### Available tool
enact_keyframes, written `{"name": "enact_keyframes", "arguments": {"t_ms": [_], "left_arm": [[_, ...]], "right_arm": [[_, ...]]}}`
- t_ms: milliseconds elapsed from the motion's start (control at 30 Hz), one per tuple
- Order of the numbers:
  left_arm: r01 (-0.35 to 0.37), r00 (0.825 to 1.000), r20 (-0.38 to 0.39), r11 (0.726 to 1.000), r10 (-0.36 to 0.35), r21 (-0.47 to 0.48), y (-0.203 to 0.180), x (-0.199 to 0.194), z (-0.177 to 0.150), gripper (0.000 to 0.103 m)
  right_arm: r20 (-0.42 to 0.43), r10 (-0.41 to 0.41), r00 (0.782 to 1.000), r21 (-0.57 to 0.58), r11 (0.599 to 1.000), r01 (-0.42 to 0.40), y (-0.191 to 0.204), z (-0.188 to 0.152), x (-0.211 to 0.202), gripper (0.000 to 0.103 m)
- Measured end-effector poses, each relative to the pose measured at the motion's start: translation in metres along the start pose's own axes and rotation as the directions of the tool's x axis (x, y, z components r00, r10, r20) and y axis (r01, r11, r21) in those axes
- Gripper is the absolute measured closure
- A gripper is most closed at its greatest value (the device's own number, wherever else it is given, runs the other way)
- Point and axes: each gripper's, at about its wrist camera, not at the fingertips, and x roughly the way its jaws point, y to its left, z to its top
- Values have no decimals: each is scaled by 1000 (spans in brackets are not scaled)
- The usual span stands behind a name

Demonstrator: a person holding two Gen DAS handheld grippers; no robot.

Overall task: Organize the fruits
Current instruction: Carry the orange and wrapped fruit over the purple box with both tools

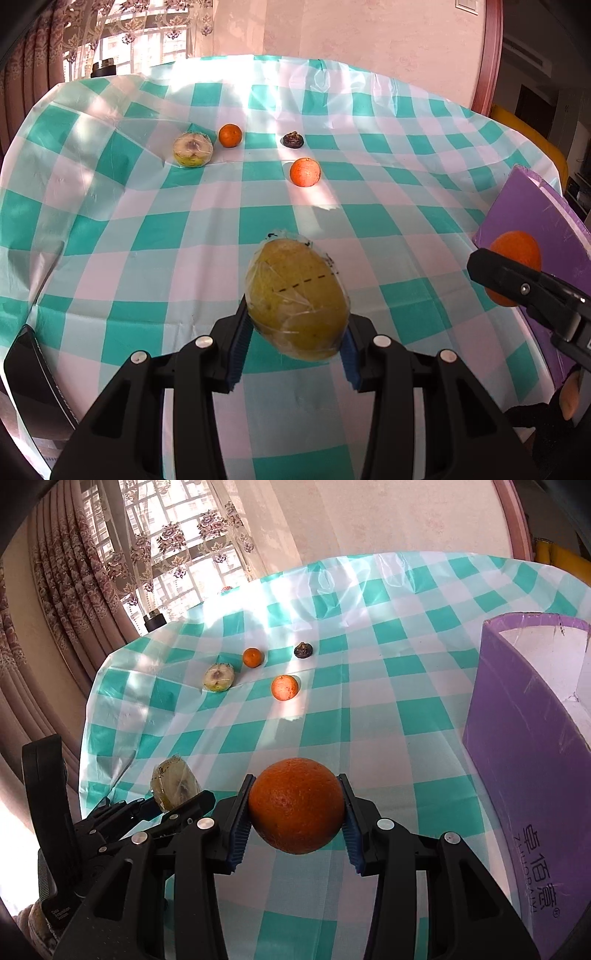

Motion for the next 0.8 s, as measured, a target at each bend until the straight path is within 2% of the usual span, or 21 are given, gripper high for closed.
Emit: {"name": "enact_keyframes", "arguments": {"t_ms": [167,300,533,800], "left_arm": [[25,999,37,998,-27,54,-25,-18,3,61],[74,996,43,994,-78,87,-47,-31,5,60],[120,989,62,973,-134,196,-95,-49,9,60],[179,972,90,928,-219,327,-159,-68,26,60]], "right_arm": [[83,6,997,30,1000,-9,-14,3,-45,61],[143,33,989,74,996,-44,-29,3,-79,61],[227,-1,974,115,993,-26,-57,1,-129,60],[272,-167,948,158,979,127,-97,5,-169,60]]}}
